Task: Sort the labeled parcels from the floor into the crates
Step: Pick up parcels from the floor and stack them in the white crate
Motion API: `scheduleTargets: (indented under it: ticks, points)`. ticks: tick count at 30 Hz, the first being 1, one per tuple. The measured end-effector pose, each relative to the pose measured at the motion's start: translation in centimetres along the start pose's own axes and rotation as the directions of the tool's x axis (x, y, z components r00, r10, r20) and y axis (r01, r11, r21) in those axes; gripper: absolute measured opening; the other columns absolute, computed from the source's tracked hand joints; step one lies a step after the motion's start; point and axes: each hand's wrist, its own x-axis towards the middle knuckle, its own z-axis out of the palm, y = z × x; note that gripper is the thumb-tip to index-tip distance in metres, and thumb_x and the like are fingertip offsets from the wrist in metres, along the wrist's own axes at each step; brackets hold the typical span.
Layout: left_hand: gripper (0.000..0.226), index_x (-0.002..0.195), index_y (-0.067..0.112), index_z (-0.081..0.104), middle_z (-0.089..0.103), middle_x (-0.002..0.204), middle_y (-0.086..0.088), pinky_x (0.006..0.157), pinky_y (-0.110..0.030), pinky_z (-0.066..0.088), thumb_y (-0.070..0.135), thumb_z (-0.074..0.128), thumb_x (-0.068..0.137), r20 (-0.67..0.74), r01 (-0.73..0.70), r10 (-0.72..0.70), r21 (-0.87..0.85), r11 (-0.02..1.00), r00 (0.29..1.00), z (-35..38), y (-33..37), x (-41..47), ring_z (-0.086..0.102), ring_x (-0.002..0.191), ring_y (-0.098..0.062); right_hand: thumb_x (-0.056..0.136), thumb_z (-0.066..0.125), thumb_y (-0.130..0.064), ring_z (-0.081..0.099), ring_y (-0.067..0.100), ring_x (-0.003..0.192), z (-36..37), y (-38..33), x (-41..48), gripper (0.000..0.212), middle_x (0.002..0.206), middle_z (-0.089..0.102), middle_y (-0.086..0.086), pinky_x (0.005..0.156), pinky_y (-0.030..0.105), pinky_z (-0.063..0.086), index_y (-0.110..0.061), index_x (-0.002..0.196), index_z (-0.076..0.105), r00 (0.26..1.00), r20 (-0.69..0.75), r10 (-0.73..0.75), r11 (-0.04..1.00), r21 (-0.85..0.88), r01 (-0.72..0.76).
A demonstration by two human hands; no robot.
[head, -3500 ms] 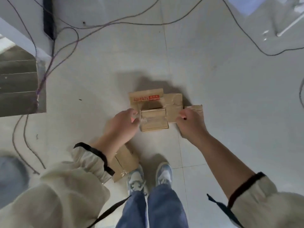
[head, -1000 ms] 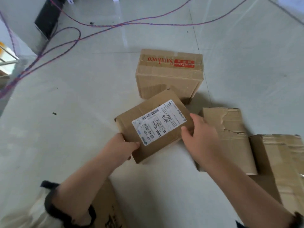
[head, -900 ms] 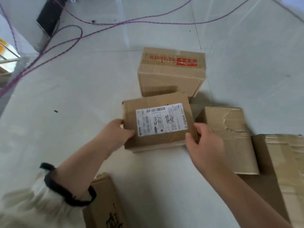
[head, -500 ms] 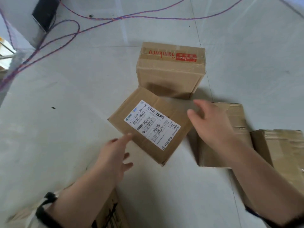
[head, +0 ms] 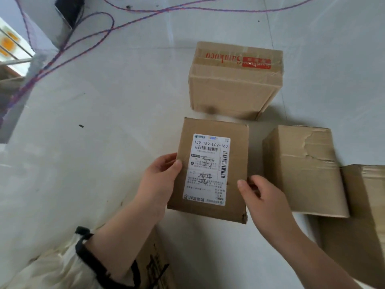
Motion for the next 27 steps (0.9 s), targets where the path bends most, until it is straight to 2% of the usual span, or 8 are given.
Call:
scheduleTargets:
  ticks: [2, 5, 11, 13, 16, 20, 23, 27]
  points:
    - [0.013, 0.100, 0.025, 0.064, 0.071, 0.092, 0.004, 0.067, -0.028, 0.050, 0.019, 0.054, 0.095, -0.012, -0.002, 0.003, 0.032, 1.000, 1.000, 0.1, -0.2, 0.0, 0.065, 0.077, -0.014, 0.094, 0.051, -0.030, 0.060, 0.004, 0.078, 0.4, 0.0, -0.3, 0.017, 0.083, 0.064, -0.006, 0.057, 0.015, 0.041, -0.018, 0.083, 0.056, 0.997, -0.044, 0.063, 0.992, 0.114, -0.058]
    - [0.010, 0.094, 0.022, 0.064, 0.073, 0.082, 0.004, 0.063, -0.028, 0.048, 0.023, 0.054, 0.094, -0.023, 0.012, -0.011, 0.067, 0.998, 1.000, 0.0, -0.2, -0.4, 0.064, 0.071, -0.017, 0.093, 0.053, -0.028, 0.060, 0.006, 0.071, 0.9, 0.0, -0.9, 0.019, 0.076, 0.064, -0.006, 0.052, 0.011, 0.042, -0.015, 0.078, 0.055, 0.991, -0.076, 0.112, 0.976, 0.195, -0.096]
    - [0.005, 0.092, 0.019, 0.062, 0.067, 0.076, 0.006, 0.046, -0.015, 0.042, 0.021, 0.058, 0.093, -0.040, -0.016, 0.013, -0.075, 0.997, 0.999, -0.2, 3.3, -3.8, 0.058, 0.062, -0.008, 0.092, 0.055, -0.024, 0.054, 0.005, 0.064, -2.8, -3.9, -1.7, 0.014, 0.070, 0.060, -0.007, 0.062, 0.024, 0.040, -0.023, 0.078, 0.056, 0.987, -0.162, 0.014, 0.966, 0.257, 0.029]
    - [0.006, 0.090, 0.020, 0.061, 0.068, 0.081, 0.004, 0.047, -0.017, 0.042, 0.022, 0.057, 0.093, -0.037, -0.021, 0.016, -0.118, 0.993, 0.999, 0.0, 5.7, -5.9, 0.059, 0.065, -0.010, 0.093, 0.054, -0.018, 0.060, -0.001, 0.066, -5.1, -6.5, -2.7, 0.017, 0.070, 0.066, -0.016, 0.060, 0.014, 0.045, -0.027, 0.079, 0.059, 0.984, -0.180, -0.013, 0.946, 0.316, 0.070]
    - [0.014, 0.079, 0.024, 0.059, 0.067, 0.079, 0.006, 0.049, -0.019, 0.039, 0.022, 0.057, 0.093, 0.002, -0.072, 0.073, -0.144, 0.987, 0.997, 0.4, 11.5, -9.4, 0.059, 0.067, -0.013, 0.093, 0.054, -0.017, 0.059, -0.013, 0.065, -10.0, -11.1, -4.2, 0.019, 0.071, 0.066, -0.027, 0.057, 0.003, 0.042, -0.031, 0.083, 0.063, 0.978, -0.194, -0.075, 0.951, 0.280, 0.129]
    - [0.011, 0.080, 0.021, 0.062, 0.068, 0.080, 0.003, 0.066, -0.031, 0.048, 0.018, 0.060, 0.091, 0.053, -0.123, 0.134, -0.171, 0.978, 0.990, 0.3, 20.8, -16.6, 0.063, 0.076, -0.017, 0.092, 0.055, -0.014, 0.057, -0.014, 0.059, -17.9, -18.5, -8.2, 0.012, 0.068, 0.065, -0.027, 0.050, 0.000, 0.038, -0.022, 0.095, 0.064, 0.972, -0.222, -0.080, 0.955, 0.262, 0.139]
    - [0.009, 0.080, 0.020, 0.063, 0.072, 0.077, 0.003, 0.076, -0.037, 0.056, 0.018, 0.062, 0.089, 0.087, -0.120, 0.133, -0.137, 0.983, 0.987, -0.6, 28.3, -24.4, 0.070, 0.085, -0.019, 0.093, 0.054, -0.015, 0.059, -0.015, 0.061, -24.5, -25.4, -13.6, 0.017, 0.069, 0.063, -0.035, 0.051, 0.000, 0.039, -0.030, 0.088, 0.061, 0.973, -0.221, -0.059, 0.952, 0.282, 0.122]
    - [0.007, 0.086, 0.018, 0.063, 0.073, 0.075, 0.005, 0.083, -0.041, 0.054, 0.019, 0.058, 0.091, 0.139, -0.104, 0.117, -0.099, 0.990, 0.983, -2.8, 39.2, -36.5, 0.070, 0.087, -0.018, 0.092, 0.053, -0.013, 0.061, -0.012, 0.060, -33.7, -36.1, -22.2, 0.021, 0.071, 0.068, -0.028, 0.048, 0.002, 0.041, -0.031, 0.087, 0.061, 0.976, -0.218, -0.015, 0.945, 0.314, 0.085]
